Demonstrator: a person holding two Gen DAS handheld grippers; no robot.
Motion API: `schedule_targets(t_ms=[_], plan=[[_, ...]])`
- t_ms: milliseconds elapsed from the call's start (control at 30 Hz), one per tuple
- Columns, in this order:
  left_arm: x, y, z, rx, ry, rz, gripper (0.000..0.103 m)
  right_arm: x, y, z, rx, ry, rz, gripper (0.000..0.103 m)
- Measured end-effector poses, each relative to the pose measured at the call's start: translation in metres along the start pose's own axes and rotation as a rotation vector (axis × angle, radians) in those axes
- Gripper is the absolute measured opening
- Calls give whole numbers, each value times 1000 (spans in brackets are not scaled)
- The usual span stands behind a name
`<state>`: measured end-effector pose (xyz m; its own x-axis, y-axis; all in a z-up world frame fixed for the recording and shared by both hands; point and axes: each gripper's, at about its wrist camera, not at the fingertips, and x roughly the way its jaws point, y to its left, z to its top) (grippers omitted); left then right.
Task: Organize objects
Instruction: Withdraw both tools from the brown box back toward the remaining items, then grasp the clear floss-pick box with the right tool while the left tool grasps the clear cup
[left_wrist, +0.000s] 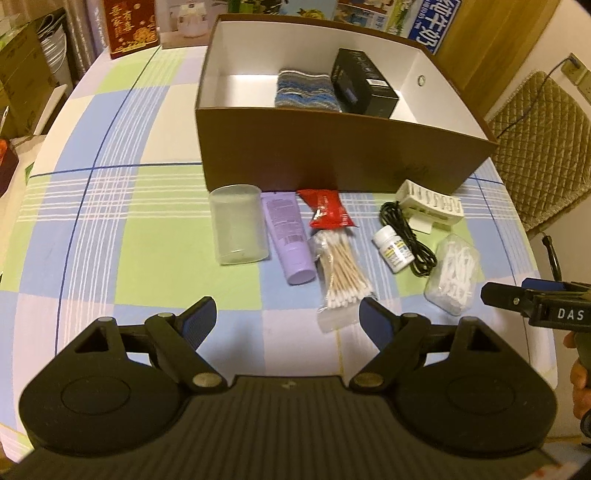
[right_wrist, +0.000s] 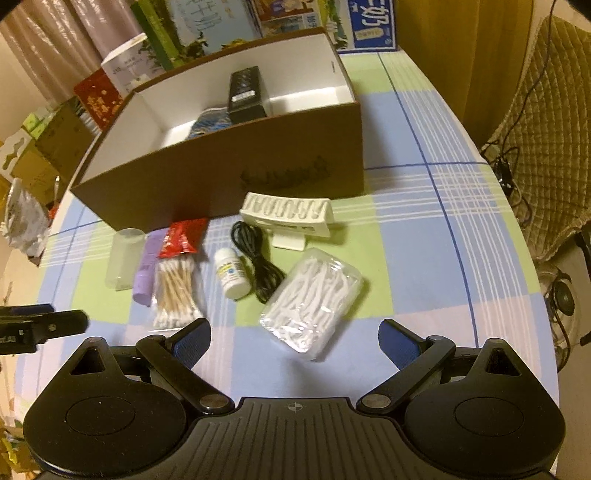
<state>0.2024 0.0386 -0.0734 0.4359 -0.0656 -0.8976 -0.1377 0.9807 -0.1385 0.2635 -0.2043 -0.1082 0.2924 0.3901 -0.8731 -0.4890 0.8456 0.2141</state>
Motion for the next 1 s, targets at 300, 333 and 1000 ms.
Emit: schedule_targets(t_ms=[300,333,1000], plan=[[8,15,1,-30,1,31,82,27,-2,6,35,25,-23,95],[8,16,1,-33,1,34,82,30,-1,6,35,25,-27,95],[39,39,10,-54,26,64,82,60,-32,5,22,67,-87,77]])
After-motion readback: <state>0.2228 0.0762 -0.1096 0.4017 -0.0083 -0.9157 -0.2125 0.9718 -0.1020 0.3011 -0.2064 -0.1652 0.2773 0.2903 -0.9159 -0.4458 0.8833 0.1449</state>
